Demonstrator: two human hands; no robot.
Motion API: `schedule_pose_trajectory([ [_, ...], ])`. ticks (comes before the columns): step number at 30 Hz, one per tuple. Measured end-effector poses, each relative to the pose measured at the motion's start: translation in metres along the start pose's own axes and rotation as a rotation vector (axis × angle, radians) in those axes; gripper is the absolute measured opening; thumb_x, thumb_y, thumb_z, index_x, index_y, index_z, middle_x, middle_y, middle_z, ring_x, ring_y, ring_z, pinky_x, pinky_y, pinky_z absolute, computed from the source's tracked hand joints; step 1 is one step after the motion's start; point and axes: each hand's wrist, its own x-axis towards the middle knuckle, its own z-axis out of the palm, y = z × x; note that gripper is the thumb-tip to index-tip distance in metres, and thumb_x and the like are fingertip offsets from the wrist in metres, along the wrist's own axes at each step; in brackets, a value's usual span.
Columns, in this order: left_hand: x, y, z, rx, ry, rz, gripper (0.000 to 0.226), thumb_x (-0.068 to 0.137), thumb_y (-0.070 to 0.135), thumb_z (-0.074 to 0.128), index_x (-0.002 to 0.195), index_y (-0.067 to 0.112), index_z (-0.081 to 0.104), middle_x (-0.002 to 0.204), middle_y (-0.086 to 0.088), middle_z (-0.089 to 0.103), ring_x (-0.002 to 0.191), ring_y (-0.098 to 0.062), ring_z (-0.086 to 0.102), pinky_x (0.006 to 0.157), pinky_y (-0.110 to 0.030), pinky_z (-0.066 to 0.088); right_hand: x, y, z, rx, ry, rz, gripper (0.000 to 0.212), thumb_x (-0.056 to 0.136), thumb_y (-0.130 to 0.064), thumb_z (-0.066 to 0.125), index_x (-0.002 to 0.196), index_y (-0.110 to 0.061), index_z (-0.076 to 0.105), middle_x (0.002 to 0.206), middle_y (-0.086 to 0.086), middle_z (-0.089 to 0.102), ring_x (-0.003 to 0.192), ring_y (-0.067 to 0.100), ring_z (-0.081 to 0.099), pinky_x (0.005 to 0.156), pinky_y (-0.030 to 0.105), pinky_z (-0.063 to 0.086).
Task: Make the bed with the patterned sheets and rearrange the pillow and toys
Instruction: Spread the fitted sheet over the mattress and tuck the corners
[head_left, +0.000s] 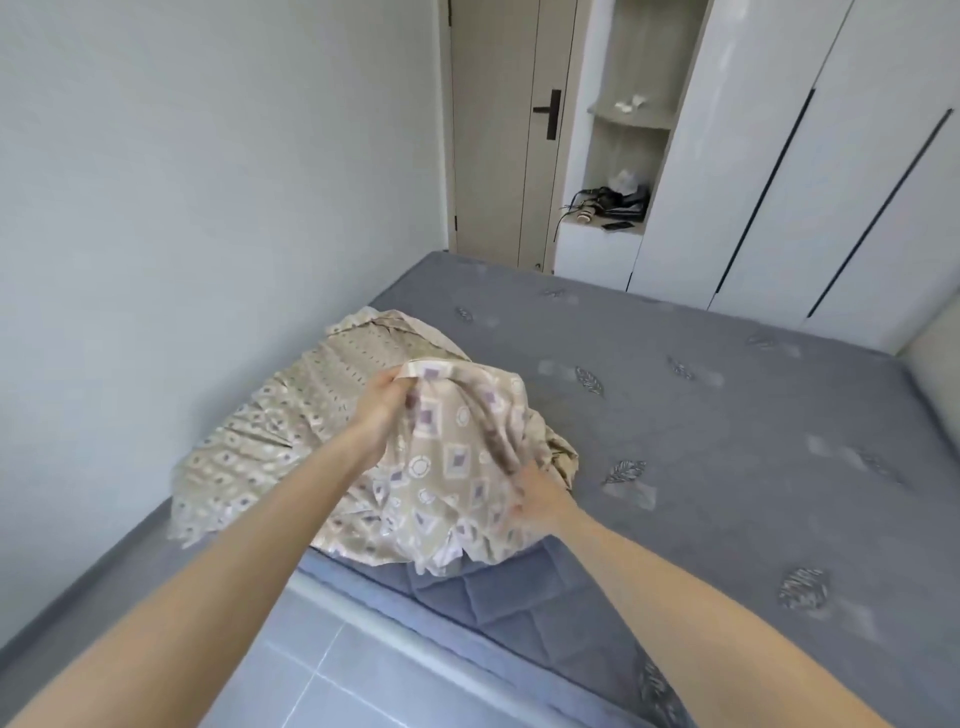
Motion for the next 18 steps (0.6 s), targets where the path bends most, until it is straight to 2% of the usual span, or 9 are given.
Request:
schedule_pose_trajectory([
  [1, 0.001, -0.001, 0.0, 0.002, 0.001, 0.005, 0.025, 0.095, 0.008, 0.042, 0.089, 0.012, 0.066, 0.087, -0.014, 0.062, 0.076, -0.023, 0.056, 0.07, -0.029, 0.045, 0.003, 0.003, 0.0, 0.04, -0.038, -0.008, 0.065, 0.085, -0.022, 0.066, 0.137, -0.005, 0.031, 0.118, 0.009, 0.056, 0.111, 0.029, 0.054, 0.088, 0.033, 0.046],
  [3, 0.001, -0.002, 0.002, 0.011, 0.012, 0.022, 0.027, 0.094, 0.007, 0.044, 0.08, 0.016, 0.065, 0.073, -0.006, 0.061, 0.058, -0.012, 0.058, 0.054, -0.018, 0.044, 0.004, 0.001, 0.002, -0.022, -0.065, -0.042, 0.022, 0.089, -0.027, 0.063, 0.102, -0.016, 0.048, 0.088, -0.002, 0.055, 0.098, 0.023, 0.052, 0.069, 0.026, 0.041],
  [4, -0.001, -0.001, 0.002, 0.013, 0.018, 0.028, 0.028, 0.093, 0.006, 0.044, 0.077, 0.016, 0.065, 0.065, -0.001, 0.06, 0.049, -0.006, 0.056, 0.047, -0.014, 0.042, 0.004, 0.0, 0.005, -0.048, -0.051, -0.046, 0.014, 0.092, -0.027, 0.058, 0.085, -0.019, 0.048, 0.077, -0.003, 0.05, 0.091, 0.023, 0.051, 0.06, 0.024, 0.037],
  [5, -0.002, 0.0, 0.002, 0.011, 0.019, 0.033, 0.028, 0.093, 0.006, 0.044, 0.076, 0.016, 0.064, 0.061, 0.001, 0.059, 0.045, -0.004, 0.054, 0.043, -0.012, 0.04, 0.005, -0.001, 0.007, -0.046, -0.028, -0.055, 0.015, 0.094, -0.027, 0.053, 0.082, -0.017, 0.051, 0.078, 0.001, 0.053, 0.09, 0.025, 0.054, 0.06, 0.025, 0.038],
  [7, -0.002, -0.001, 0.0, -0.004, 0.021, 0.016, 0.024, 0.095, 0.01, 0.043, 0.085, 0.015, 0.064, 0.068, -0.001, 0.059, 0.058, -0.01, 0.057, 0.051, -0.016, 0.044, 0.006, -0.002, 0.009, 0.029, 0.057, -0.034, 0.022, 0.095, -0.025, 0.051, 0.108, -0.009, 0.057, 0.103, 0.013, 0.062, 0.101, 0.031, 0.058, 0.075, 0.03, 0.043],
  [9, -0.004, 0.002, -0.001, -0.043, 0.048, 0.002, 0.022, 0.097, 0.015, 0.042, 0.091, 0.017, 0.063, 0.077, -0.002, 0.06, 0.075, -0.019, 0.056, 0.067, -0.026, 0.045, 0.001, -0.001, -0.004, 0.135, 0.198, 0.081, 0.025, 0.098, -0.019, 0.044, 0.119, -0.007, 0.051, 0.117, 0.019, 0.059, 0.108, 0.032, 0.056, 0.079, 0.03, 0.039],
  [12, -0.005, 0.007, -0.001, -0.147, 0.054, 0.039, 0.022, 0.098, 0.012, 0.042, 0.097, 0.019, 0.062, 0.075, 0.003, 0.058, 0.076, -0.015, 0.056, 0.068, -0.026, 0.046, -0.014, 0.003, -0.053, 0.315, 0.419, 0.206, 0.008, 0.1, -0.017, 0.033, 0.1, -0.015, 0.041, 0.105, 0.02, 0.058, 0.093, 0.028, 0.055, 0.075, 0.034, 0.037],
  [15, -0.007, 0.006, 0.013, 0.066, 0.01, 0.114, 0.014, 0.097, 0.011, 0.043, 0.104, 0.012, 0.055, 0.083, 0.0, 0.054, 0.075, -0.014, 0.05, 0.06, -0.021, 0.039, -0.039, -0.003, -0.123, 0.578, 0.584, 0.128, 0.02, 0.099, -0.014, 0.034, 0.08, -0.016, 0.038, 0.079, 0.002, 0.049, 0.073, 0.021, 0.045, 0.059, 0.031, 0.032],
  [18, -0.018, 0.003, 0.043, 0.304, -0.089, 0.053, 0.015, 0.093, 0.015, 0.054, 0.108, 0.012, 0.053, 0.086, 0.001, 0.049, 0.085, -0.017, 0.047, 0.066, -0.021, 0.039, -0.06, -0.012, -0.185, 0.787, 0.58, 0.11, 0.014, 0.097, -0.012, 0.041, 0.085, -0.009, 0.048, 0.087, 0.002, 0.049, 0.079, 0.02, 0.044, 0.062, 0.028, 0.033],
])
